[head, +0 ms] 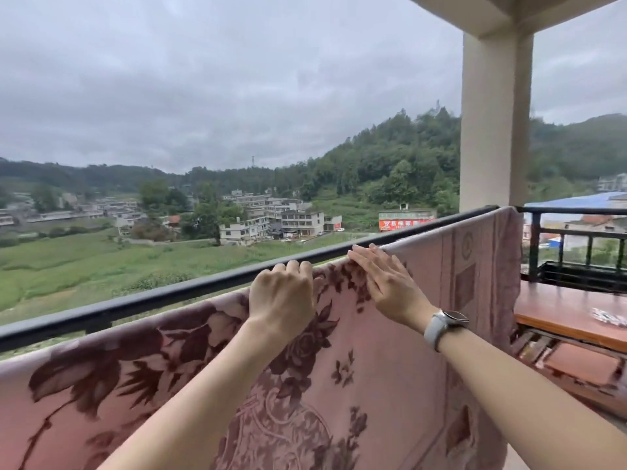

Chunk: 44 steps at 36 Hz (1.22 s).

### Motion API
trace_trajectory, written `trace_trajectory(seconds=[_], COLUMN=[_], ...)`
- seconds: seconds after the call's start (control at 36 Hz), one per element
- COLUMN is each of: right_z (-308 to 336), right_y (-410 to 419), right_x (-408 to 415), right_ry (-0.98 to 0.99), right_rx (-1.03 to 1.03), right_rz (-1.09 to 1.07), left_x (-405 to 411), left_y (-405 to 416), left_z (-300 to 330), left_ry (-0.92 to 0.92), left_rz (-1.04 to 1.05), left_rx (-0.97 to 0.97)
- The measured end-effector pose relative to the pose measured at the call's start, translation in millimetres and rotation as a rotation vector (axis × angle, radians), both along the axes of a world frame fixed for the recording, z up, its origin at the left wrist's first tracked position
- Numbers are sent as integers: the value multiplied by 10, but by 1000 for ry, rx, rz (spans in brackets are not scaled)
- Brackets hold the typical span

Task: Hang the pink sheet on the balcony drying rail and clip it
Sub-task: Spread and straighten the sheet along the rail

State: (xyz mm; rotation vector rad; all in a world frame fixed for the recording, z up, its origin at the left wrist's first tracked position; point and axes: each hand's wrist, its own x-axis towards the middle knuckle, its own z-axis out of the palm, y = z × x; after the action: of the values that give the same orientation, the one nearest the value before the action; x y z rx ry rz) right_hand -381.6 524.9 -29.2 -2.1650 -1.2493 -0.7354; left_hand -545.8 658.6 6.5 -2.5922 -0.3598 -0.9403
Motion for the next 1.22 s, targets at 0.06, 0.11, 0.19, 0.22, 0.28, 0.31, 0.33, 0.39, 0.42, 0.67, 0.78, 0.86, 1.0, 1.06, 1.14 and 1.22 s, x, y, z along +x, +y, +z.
trace_trajectory(seconds=[0.06, 0.11, 0.19, 0.22, 0.28, 0.31, 0.33, 0.39, 0.42, 0.67, 0.78, 0.86, 1.0, 1.06, 1.14, 1.22], right_z=[9, -26, -51, -45, -32, -11, 13, 13, 16, -203, -248, -309, -389, -379, -322, -273], right_y=[-88, 272, 142, 34, -185, -287, -371, -568, -644, -1183, -1405, -1603, -1848, -1928, -1889, -1817], right_x=[221, -470, -272, -121, 230, 388, 498, 796, 864, 1478, 1830, 2032, 2332, 2530, 2586, 2852], right_ry=[-9, 15, 53, 49, 48, 67, 95, 136, 148, 276, 261, 286, 335, 340, 389, 458], right_rx=[7, 6, -12, -19, -39, -55, -71, -104, -122, -124, -75, -18, 61, 125, 205, 275], right_rz=[-3, 0, -29, -45, -70, -90, -112, -154, -173, -233, -218, -174, -105, -88, -50, 5], left_x=[307, -333, -78, 70, 421, 584, 707, 992, 1066, 1721, 2032, 2227, 2596, 2794, 2838, 3059], left_y=[-162, 192, 141, 53, -120, -204, -259, -398, -439, -758, -913, -1065, -1266, -1385, -1443, -1506], left_z=[15, 5, 39, 71, 112, 124, 136, 144, 139, -18, -47, -80, -104, -115, -115, -113], left_ry=[-13, -5, 0, 35, 140, 195, 231, 278, 279, 114, 73, 31, -2, -16, -12, -5], left_rz=[-30, -102, -110, -96, -29, -3, 17, 47, 38, -25, -29, -25, 6, 17, 28, 32], left_rx=[2, -25, 4, -6, -6, -35, -59, -46, -55, -45, -17, 0, -30, -28, -8, 5])
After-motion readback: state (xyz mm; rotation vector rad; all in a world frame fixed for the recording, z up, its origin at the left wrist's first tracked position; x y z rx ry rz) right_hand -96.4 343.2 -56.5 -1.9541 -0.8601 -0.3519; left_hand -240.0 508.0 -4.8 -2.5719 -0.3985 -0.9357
